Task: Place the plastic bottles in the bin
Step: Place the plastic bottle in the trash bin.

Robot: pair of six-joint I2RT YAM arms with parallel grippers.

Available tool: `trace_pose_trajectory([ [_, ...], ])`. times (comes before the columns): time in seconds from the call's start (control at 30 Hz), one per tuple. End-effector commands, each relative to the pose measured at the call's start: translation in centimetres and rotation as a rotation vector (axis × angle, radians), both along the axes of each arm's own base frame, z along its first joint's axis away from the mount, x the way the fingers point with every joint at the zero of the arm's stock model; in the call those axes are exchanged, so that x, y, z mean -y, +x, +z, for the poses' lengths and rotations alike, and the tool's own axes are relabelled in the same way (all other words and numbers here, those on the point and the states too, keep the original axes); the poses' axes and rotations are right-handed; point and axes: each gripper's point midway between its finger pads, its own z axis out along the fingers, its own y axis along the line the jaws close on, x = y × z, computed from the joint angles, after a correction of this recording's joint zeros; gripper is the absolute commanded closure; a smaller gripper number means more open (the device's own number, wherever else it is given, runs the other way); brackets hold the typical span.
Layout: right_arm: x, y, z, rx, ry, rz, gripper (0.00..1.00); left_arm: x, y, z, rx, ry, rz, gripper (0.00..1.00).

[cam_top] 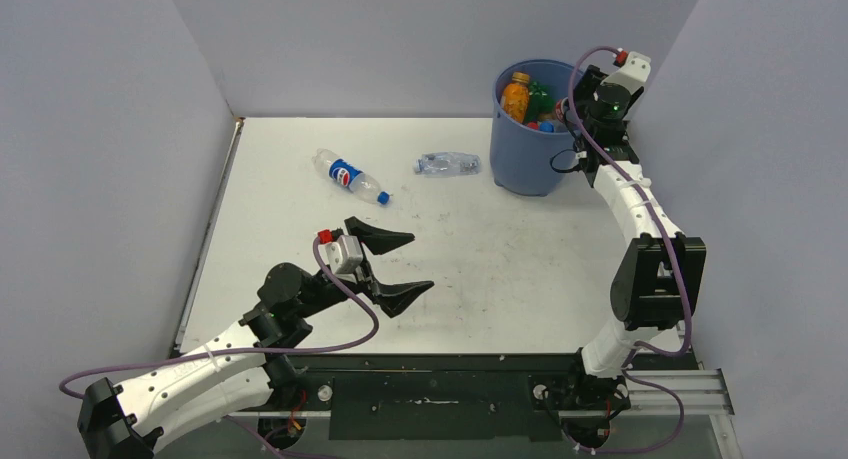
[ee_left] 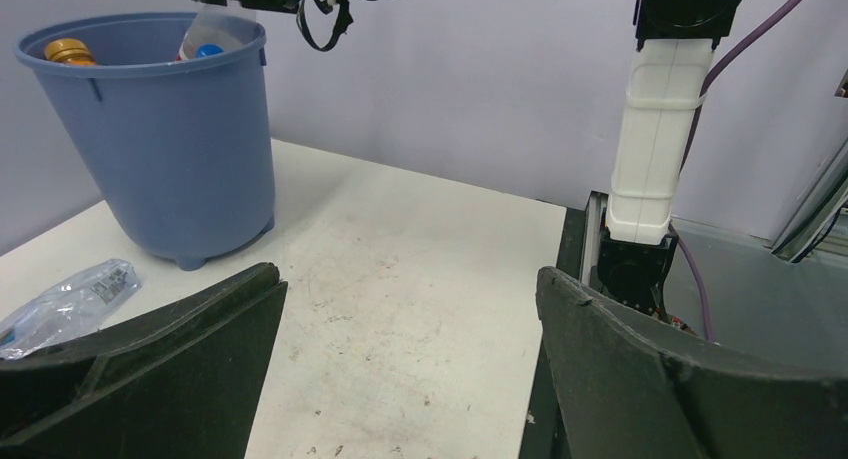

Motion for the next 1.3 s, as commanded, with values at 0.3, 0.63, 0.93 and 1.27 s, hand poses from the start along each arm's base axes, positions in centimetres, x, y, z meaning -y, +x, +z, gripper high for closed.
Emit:
trace_pose_trajectory([
  [0.3, 0.5, -2.5, 1.5, 0.023, 0.172, 0.024, 0.28, 0.0, -0.7, 2.0, 0.037, -0.043, -0.024, 0.04],
  [0.63, 0.7, -3.9, 4.3, 0.097, 0.223, 0.030, 0.29, 0.0, -0.8, 2.0, 0.039, -0.045, -0.031, 0.04],
  [0.93, -1.3, -4.0, 2.8, 0.071, 0.277, 0.122, 0.63, 0.0, -1.0, 2.1, 0.040, -0.047, -0.039, 0.04],
  [1.27, -4.1, -3.9, 0.5, 0.043, 0.357, 0.246, 0.69, 0.2, -0.9, 1.9, 0.033, -0.039, -0.042, 0.04],
])
